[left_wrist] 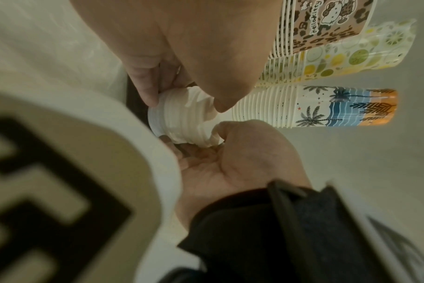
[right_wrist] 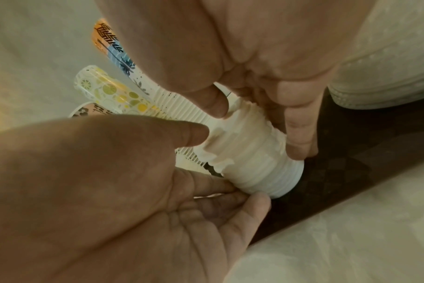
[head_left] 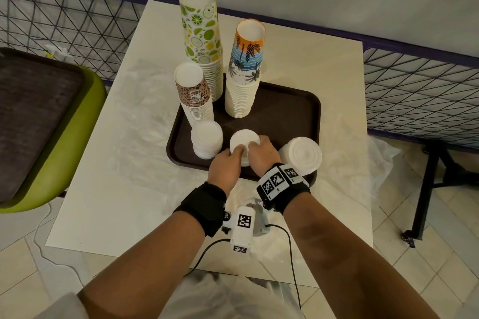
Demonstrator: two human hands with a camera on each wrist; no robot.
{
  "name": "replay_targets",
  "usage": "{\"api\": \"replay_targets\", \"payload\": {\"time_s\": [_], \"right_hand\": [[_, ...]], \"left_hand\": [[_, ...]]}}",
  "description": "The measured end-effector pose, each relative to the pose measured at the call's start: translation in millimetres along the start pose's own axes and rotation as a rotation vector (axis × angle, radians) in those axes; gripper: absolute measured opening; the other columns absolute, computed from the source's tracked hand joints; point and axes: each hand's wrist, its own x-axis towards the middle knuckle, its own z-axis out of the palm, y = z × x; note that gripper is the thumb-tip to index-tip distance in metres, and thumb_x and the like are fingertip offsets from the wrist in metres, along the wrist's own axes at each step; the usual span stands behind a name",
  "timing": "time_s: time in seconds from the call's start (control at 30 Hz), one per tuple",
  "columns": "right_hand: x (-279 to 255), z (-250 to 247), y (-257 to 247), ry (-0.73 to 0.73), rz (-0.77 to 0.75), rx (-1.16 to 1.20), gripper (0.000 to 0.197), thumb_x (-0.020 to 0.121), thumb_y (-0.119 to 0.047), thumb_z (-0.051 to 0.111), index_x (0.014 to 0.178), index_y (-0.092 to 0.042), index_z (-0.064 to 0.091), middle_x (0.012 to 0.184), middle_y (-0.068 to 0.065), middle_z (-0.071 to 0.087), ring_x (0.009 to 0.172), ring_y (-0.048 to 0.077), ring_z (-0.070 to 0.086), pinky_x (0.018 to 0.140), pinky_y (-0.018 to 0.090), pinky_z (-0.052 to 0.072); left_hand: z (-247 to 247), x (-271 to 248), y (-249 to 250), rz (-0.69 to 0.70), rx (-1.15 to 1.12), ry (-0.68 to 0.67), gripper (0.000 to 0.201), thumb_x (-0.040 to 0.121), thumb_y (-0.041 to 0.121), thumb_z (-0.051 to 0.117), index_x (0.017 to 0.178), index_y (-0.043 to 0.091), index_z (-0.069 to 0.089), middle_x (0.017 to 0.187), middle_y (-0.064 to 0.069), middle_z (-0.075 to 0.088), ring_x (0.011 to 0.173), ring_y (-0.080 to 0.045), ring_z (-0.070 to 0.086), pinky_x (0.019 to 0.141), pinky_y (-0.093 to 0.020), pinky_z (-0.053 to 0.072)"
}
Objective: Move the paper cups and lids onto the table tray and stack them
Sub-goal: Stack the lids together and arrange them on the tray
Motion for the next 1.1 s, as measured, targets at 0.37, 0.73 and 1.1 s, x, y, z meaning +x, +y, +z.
{"api": "replay_targets", "payload": {"time_s": [0.37,0.73,1.1], "right_hand": [[-16,-11,7,0.025,-0.045,-0.084,0.047,0.103,-0.018,0.039,0.148,-0.004,0.032,0.145,0.018,0.049,0.129,0.035,0.050,0.098,0.038,0.041],[-65,-61,35,0.117,-0.387,-0.112,0.024,0.094,-0.021,0.053,0.109,-0.016,0.070,0.100,0.003,0.073,0.090,0.023,0.066,0.083,0.037,0.053],[-2,-129,87,0.269,-0.293,-0.081,0.053,0.098,-0.036,0.055,0.146,-0.017,0.045,0.143,0.008,0.051,0.128,0.028,0.052,0.103,0.038,0.045]], "left_hand": [[-1,1,-8,-0.048,-0.093,0.014,0.060,0.071,0.065,0.058,0.100,0.014,0.070,0.106,-0.013,0.069,0.110,-0.033,0.063,0.108,-0.058,0.047],[-8,-45,-24,0.051,0.053,-0.020,0.031,0.099,0.028,0.056,0.071,0.015,0.053,0.074,-0.004,0.053,0.077,-0.019,0.051,0.080,-0.040,0.043],[73,-41,-3,0.115,0.152,-0.163,0.078,0.100,0.061,0.049,0.161,0.016,0.031,0.162,-0.002,0.041,0.148,-0.020,0.040,0.120,-0.035,0.031]]}}
